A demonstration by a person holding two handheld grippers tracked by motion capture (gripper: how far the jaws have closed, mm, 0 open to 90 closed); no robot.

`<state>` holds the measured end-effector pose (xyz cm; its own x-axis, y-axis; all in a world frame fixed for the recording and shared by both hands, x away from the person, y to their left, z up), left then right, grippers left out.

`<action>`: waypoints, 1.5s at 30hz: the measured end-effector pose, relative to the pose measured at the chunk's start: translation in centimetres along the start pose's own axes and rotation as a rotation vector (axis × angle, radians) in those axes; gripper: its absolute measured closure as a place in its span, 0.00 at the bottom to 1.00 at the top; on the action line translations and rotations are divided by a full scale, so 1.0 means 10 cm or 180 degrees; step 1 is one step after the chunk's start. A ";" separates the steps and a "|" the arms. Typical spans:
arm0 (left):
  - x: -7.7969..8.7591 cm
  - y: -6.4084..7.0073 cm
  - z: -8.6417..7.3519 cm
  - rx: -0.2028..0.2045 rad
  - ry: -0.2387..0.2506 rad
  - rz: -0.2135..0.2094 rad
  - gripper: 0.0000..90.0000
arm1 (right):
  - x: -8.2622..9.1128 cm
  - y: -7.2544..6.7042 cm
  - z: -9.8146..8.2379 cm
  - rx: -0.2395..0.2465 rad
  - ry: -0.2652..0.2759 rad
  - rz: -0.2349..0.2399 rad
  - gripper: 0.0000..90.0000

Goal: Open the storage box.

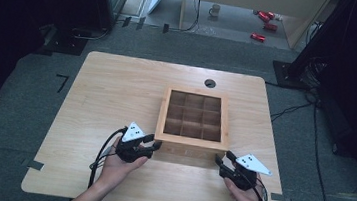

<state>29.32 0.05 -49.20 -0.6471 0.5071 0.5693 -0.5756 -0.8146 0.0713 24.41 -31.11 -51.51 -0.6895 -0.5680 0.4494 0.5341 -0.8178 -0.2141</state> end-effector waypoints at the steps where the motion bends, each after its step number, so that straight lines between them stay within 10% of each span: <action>1: 0.00 0.00 0.00 0.0000 0.0000 0.0000 0.66 | 0.00 0.01 0.00 -0.0012 0.0008 0.0001 0.55; 18: 0.08 0.01 0.15 0.0007 0.0097 -0.0003 0.65 | 0.09 0.10 0.19 -0.0070 0.0383 -0.0275 0.46; 27: 0.12 0.00 0.21 0.0088 0.0134 -0.0038 0.64 | 0.08 0.01 0.33 0.0648 0.0460 -0.0515 0.41; 45: 0.35 -0.21 0.26 0.0121 0.0280 0.0016 0.53 | 0.01 -0.08 0.43 0.1201 0.0395 -0.0392 0.49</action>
<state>29.57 2.74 -45.22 -0.6922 0.5244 0.4957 -0.5540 -0.8264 0.1007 26.06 -30.10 -47.56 -0.8009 -0.4937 0.3388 0.5698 -0.8023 0.1781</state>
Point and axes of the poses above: each handheld gripper's, and its own axes: x roughly backward along the jaws, z roughly out of its top, y roughly to its right, the point moved 4 cm from there along -x, roughly forward along the jaws, and after that the axes turned 12 degrees about z, right-handed, at the moved point
